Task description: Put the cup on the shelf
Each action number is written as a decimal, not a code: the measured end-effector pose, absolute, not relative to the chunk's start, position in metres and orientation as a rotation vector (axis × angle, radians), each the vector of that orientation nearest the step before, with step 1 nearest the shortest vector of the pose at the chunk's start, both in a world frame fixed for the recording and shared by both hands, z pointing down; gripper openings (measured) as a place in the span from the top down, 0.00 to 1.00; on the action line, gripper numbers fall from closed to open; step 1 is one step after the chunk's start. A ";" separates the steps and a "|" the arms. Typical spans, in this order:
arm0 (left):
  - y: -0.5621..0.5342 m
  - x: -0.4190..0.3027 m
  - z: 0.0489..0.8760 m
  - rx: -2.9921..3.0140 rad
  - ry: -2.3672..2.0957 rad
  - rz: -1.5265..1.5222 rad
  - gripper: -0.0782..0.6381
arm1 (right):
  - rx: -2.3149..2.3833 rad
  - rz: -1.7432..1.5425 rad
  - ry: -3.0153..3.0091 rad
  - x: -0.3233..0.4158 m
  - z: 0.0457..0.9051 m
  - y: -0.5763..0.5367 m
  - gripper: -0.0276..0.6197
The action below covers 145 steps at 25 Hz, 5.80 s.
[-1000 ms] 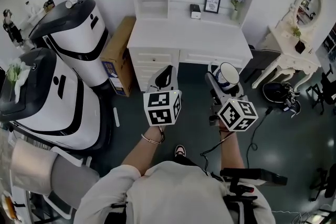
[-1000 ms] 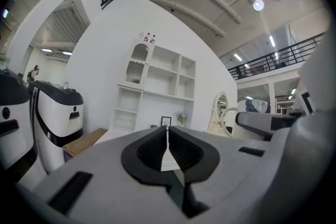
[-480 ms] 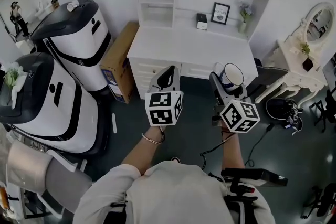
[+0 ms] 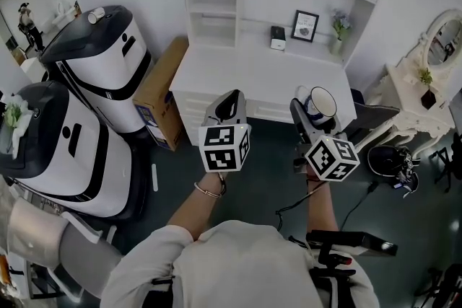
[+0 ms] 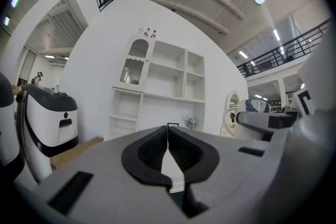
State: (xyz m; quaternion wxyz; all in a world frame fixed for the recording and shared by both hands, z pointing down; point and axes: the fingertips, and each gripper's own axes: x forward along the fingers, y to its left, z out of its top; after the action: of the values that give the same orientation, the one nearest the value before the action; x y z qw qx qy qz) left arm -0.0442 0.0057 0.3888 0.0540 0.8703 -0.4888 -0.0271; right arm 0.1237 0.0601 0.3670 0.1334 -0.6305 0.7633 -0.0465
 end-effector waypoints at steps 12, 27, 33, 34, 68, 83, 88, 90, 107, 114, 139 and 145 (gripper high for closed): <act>-0.018 -0.025 0.395 2.631 -1.504 -0.066 0.87 | -1.815 -0.136 2.257 0.137 0.371 0.032 0.35; -0.048 0.000 0.407 2.637 -1.464 -0.041 0.87 | -1.847 -0.178 2.249 0.156 0.387 0.005 0.35; -0.095 0.004 0.404 2.633 -1.472 -0.073 0.87 | -1.846 -0.158 2.261 0.160 0.386 -0.037 0.35; -0.103 0.006 0.402 2.633 -1.472 -0.081 0.87 | -1.847 -0.152 2.268 0.160 0.385 -0.044 0.35; -0.304 0.050 0.380 2.697 -1.391 -0.093 0.87 | -1.884 -0.103 2.255 0.192 0.359 -0.237 0.35; -0.379 0.078 0.392 2.723 -1.327 -0.047 0.88 | -1.937 -0.127 2.204 0.221 0.366 -0.308 0.35; -0.390 0.080 0.405 2.702 -1.326 -0.015 0.88 | -1.947 -0.164 2.195 0.227 0.377 -0.321 0.35; -0.395 0.080 0.410 2.692 -1.331 -0.012 0.88 | -1.943 -0.179 2.190 0.229 0.382 -0.328 0.35; -0.477 0.076 0.385 2.655 -1.520 -0.036 0.88 | -1.810 -0.109 2.348 0.226 0.356 -0.435 0.35; -0.482 0.082 0.392 2.653 -1.537 -0.020 0.88 | -1.793 -0.083 2.393 0.226 0.357 -0.445 0.35; -0.467 0.115 0.261 2.873 -1.400 -0.094 0.88 | -1.820 0.077 2.401 0.236 0.250 -0.426 0.35; -0.472 0.106 0.219 2.898 -1.434 -0.139 0.88 | -1.801 0.136 2.407 0.236 0.209 -0.430 0.35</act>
State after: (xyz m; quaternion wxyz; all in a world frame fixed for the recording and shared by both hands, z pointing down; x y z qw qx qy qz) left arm 0.1055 -0.4722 0.2186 -0.0476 0.8944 -0.4426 -0.0428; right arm 0.2355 -0.4295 0.2095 0.0659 -0.5971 0.7981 0.0450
